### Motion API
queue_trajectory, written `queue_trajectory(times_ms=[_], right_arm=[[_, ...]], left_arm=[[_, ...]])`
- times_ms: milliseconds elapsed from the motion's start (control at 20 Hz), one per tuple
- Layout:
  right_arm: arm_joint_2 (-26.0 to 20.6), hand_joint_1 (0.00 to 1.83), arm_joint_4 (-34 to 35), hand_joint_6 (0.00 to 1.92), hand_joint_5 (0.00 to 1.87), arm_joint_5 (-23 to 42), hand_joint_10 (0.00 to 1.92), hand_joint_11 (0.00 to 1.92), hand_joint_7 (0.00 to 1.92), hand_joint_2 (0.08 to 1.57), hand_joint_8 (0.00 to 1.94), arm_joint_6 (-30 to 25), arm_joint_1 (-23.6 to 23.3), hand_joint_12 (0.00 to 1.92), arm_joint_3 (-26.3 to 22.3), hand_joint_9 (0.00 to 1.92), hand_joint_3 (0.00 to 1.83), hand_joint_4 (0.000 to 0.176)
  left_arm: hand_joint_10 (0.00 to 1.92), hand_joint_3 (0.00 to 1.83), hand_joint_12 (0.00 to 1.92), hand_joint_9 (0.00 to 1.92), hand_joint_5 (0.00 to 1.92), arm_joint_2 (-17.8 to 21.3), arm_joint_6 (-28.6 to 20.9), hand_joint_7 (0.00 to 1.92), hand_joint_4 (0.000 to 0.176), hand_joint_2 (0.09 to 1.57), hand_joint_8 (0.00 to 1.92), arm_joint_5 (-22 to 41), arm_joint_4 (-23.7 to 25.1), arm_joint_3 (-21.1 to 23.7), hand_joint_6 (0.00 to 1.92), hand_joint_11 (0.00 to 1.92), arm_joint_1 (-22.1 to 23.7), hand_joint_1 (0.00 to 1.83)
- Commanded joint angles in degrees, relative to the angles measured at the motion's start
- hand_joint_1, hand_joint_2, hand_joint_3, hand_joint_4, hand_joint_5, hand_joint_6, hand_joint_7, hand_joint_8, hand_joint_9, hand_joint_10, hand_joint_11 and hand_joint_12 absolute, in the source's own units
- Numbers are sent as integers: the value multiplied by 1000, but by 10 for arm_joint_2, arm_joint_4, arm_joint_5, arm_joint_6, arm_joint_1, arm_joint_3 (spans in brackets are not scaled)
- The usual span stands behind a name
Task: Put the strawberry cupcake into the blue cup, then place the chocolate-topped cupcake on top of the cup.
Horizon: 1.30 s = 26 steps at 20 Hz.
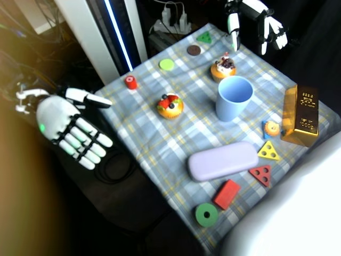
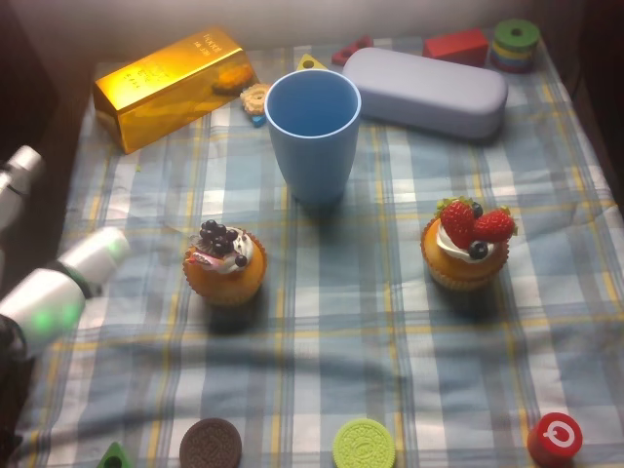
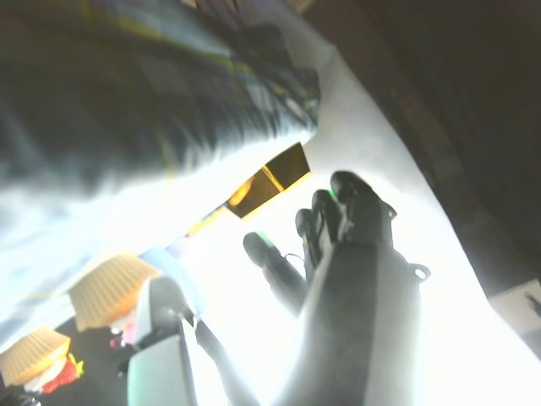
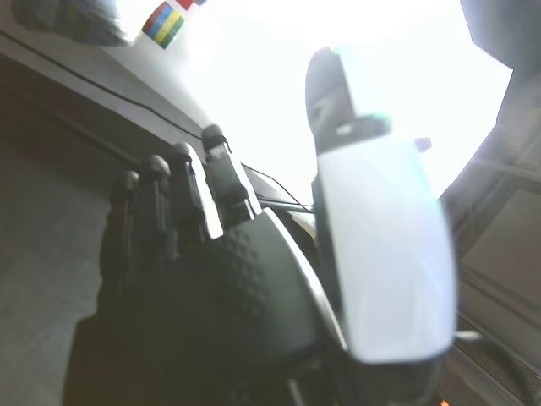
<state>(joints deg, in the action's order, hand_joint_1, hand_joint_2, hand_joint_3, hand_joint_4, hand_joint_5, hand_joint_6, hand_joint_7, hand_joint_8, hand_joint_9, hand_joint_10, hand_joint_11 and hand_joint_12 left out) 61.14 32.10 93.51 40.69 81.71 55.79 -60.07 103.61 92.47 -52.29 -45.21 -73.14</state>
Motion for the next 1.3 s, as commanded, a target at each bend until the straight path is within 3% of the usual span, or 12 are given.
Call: queue_trajectory(times_ms=[0, 100, 150, 300, 350, 450, 500, 550, 700, 800, 1050, 1250], right_arm=[[-2, 165, -4, 5, 53, 73, 0, 0, 15, 1076, 5, -6, 1, 0, 1, 0, 16, 58], [-3, 148, -6, 1, 47, 73, 0, 0, 4, 1083, 0, -6, 1, 0, 1, 0, 13, 50], [-6, 157, -9, 0, 45, 72, 0, 0, 6, 1096, 1, -6, 1, 0, 1, 0, 15, 44], [-31, 146, -45, 0, 2, 51, 0, 0, 0, 1056, 0, -6, -10, 0, 3, 0, 0, 49], [-43, 248, -77, 7, 20, 25, 0, 0, 22, 1042, 7, -6, -28, 0, 8, 0, 0, 46], [-62, 278, -129, 13, 44, -23, 15, 22, 72, 1060, 20, -13, -59, 10, 17, 40, 0, 34], [-70, 320, -156, 11, 48, -44, 14, 30, 93, 1046, 22, -30, -74, 12, 26, 45, 0, 32], [-75, 371, -176, 7, 43, -62, 13, 31, 103, 1035, 21, -48, -85, 12, 35, 52, 0, 15], [-92, 389, -230, 3, 63, -108, 15, 56, 171, 998, 13, -81, -124, 20, 54, 107, 0, 0], [-99, 351, -260, 5, 71, -138, 20, 78, 187, 1000, 13, -82, -152, 29, 57, 135, 0, 5], [-99, 362, -330, 3, 76, -206, 13, 92, 197, 982, 6, -118, -218, 30, 83, 152, 0, 34], [-94, 497, -382, 11, 109, -254, 15, 139, 228, 1008, 11, -132, -266, 46, 97, 185, 4, 16]], left_arm=[[7, 4, 597, 374, 91, 6, -3, 255, 60, 1122, 6, 68, 23, -1, 3, 6, 0, 276], [3, 0, 590, 378, 83, 8, -3, 274, 65, 1108, 6, 69, 23, 1, 1, 8, 0, 225], [0, 0, 643, 389, 103, 10, -1, 271, 40, 1114, 1, 69, 23, 2, 0, 8, 0, 249], [5, 0, 618, 390, 102, 20, 24, 289, 73, 1087, 5, 69, 28, 10, 2, 1, 2, 227], [0, 0, 598, 337, 130, 23, 34, 307, 41, 1089, 6, 67, 30, 13, 6, 0, 3, 229], [11, 3, 557, 320, 129, 27, 34, 270, 34, 1107, 0, 63, 33, 14, 1, 7, 3, 275], [20, 0, 577, 347, 133, 30, 34, 265, 41, 1094, 0, 60, 37, 16, 3, 55, 4, 269], [9, 0, 571, 326, 134, 34, 34, 273, 76, 1066, 3, 56, 43, 18, 2, 44, 5, 250], [2, 0, 384, 168, 137, 54, 34, 206, 94, 990, 1, 50, 64, 27, 5, 10, 17, 275], [3, 0, 386, 171, 154, 68, 35, 182, 127, 956, 0, 53, 77, 34, 9, 31, 20, 314], [1, 0, 394, 185, 342, 87, 49, 207, 91, 958, 1, 55, 93, 50, 5, 25, 22, 528], [10, 1, 440, 217, 346, 92, 52, 230, 103, 972, 8, 46, 98, 55, 3, 64, 23, 647]])
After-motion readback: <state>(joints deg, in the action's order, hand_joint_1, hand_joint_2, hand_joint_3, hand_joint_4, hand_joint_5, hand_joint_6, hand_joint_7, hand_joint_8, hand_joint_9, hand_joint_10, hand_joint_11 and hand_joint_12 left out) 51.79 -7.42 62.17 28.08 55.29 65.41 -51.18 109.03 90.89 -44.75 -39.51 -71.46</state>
